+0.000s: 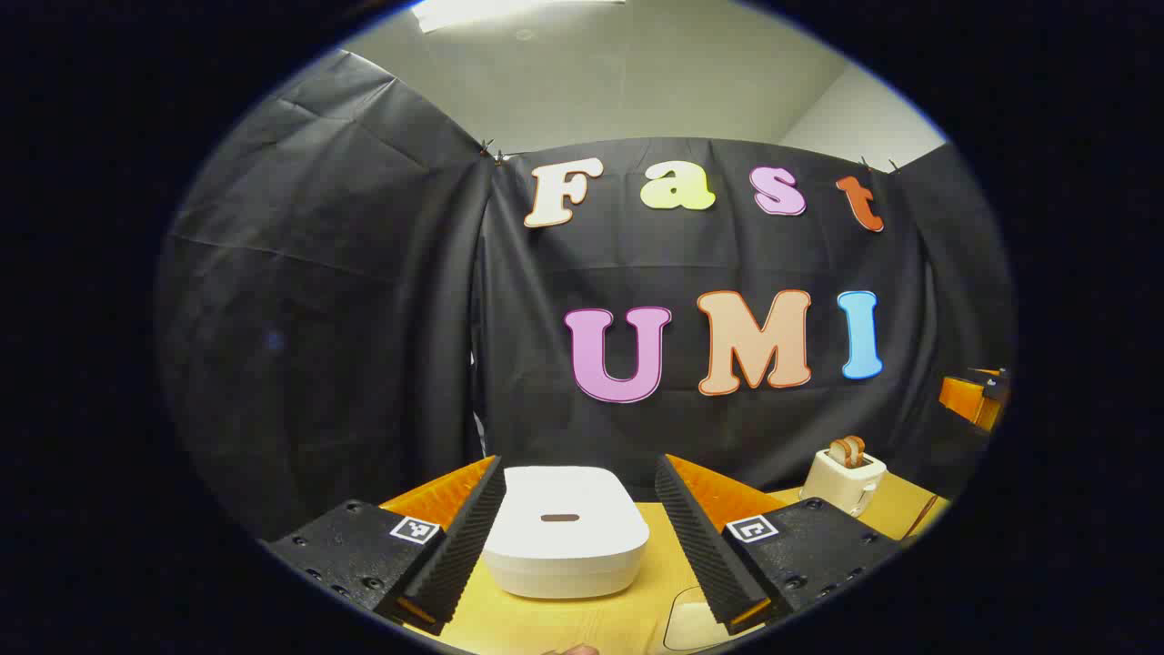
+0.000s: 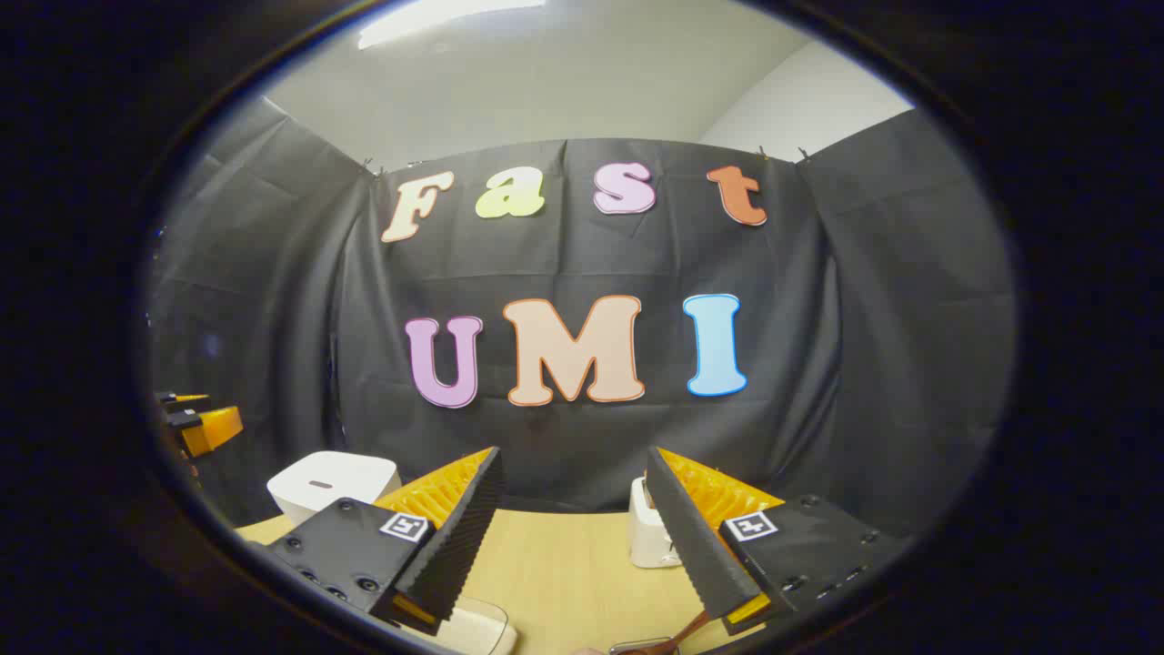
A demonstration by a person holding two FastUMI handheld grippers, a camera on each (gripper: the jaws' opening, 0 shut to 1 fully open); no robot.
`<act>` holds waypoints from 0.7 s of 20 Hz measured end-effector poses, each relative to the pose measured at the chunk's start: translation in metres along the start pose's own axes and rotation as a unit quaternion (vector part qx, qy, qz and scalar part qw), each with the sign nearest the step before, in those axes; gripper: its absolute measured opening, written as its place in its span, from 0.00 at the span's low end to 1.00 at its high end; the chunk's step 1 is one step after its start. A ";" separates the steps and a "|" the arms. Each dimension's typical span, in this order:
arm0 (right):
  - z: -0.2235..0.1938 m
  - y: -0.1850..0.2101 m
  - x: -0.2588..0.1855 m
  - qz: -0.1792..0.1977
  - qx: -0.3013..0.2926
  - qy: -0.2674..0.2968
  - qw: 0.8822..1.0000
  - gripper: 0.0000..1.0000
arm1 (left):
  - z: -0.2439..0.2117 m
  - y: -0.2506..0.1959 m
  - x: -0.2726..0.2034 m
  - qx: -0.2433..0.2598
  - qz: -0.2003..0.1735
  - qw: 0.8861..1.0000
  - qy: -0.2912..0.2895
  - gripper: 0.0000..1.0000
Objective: Close the left gripper, press the button to open the rice cooker; take a wooden spoon from the chopstick holder with the right hand, scoop a spoonful of rice and pour it into the rice cooker, then put the wooden spoon back into the chopstick holder.
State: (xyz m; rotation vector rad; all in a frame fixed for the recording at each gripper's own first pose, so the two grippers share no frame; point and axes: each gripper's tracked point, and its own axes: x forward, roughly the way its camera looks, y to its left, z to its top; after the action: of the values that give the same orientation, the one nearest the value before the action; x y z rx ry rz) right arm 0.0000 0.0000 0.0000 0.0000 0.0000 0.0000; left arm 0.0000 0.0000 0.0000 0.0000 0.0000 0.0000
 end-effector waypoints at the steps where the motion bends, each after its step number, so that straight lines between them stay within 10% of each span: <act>1: 0.000 0.000 -0.001 0.001 0.000 0.000 1.000 1.00 | 0.002 0.000 -0.001 -0.001 0.001 1.000 -0.001 0.98; 14: -0.006 -0.010 -0.015 0.001 -0.007 0.004 1.000 1.00 | 0.004 -0.004 -0.020 0.006 0.006 1.000 -0.006 0.98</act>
State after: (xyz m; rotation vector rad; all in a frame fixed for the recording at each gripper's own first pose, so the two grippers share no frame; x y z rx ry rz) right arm -0.0151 -0.0103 -0.0058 -0.0144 0.0084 0.0030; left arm -0.0198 -0.0040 0.0042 0.0127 -0.0113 0.0121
